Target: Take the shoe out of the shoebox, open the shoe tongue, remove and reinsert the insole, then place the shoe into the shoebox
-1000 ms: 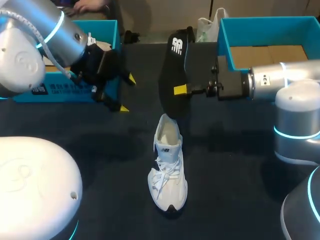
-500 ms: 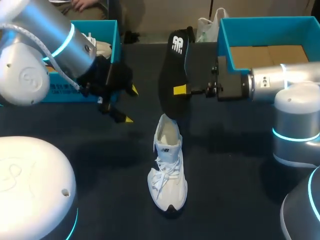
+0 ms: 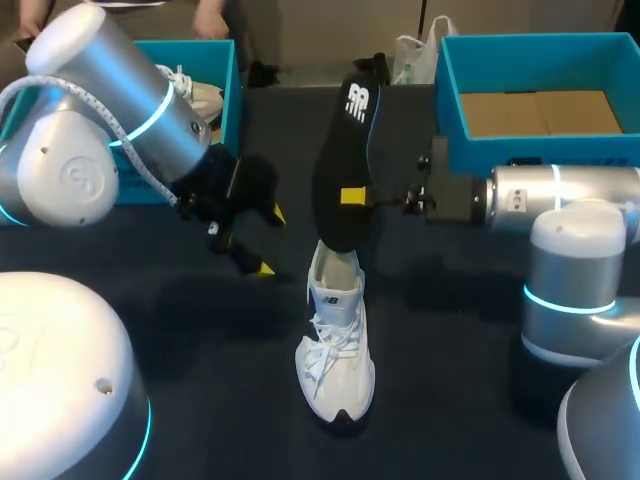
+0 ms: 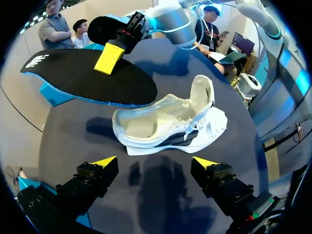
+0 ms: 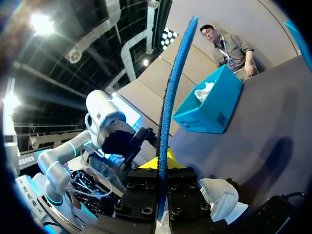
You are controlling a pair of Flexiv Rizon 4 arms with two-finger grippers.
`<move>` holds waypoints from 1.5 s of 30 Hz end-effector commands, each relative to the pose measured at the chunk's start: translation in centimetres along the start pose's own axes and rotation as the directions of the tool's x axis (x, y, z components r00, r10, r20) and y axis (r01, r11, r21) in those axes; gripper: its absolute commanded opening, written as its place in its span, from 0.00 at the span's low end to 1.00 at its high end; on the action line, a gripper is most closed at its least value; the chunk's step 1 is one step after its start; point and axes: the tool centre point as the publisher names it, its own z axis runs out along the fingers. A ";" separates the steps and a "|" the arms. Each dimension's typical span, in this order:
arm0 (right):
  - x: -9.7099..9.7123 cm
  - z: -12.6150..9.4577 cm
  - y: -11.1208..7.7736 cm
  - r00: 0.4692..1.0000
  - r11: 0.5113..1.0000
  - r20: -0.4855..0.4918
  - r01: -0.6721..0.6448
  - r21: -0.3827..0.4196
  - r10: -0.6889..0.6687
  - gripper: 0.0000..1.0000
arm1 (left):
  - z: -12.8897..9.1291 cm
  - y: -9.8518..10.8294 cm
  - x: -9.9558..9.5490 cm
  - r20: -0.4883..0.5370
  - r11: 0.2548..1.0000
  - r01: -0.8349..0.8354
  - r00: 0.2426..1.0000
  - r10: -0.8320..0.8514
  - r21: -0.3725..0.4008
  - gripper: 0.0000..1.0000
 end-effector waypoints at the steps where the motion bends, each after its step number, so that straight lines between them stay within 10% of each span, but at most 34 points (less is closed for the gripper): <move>1: 0.2 0.1 -0.3 1.000 1.000 0.006 0.000 -0.021 0.000 0.00 | 0.4 -0.3 -0.5 -0.009 1.000 0.001 1.000 -0.001 -0.009 1.00; 45: -2.0 1.2 -1.2 0.991 0.989 -0.025 0.127 -0.070 -0.129 0.00 | 5.4 0.6 -1.2 0.021 1.000 0.018 1.000 -0.018 -0.024 1.00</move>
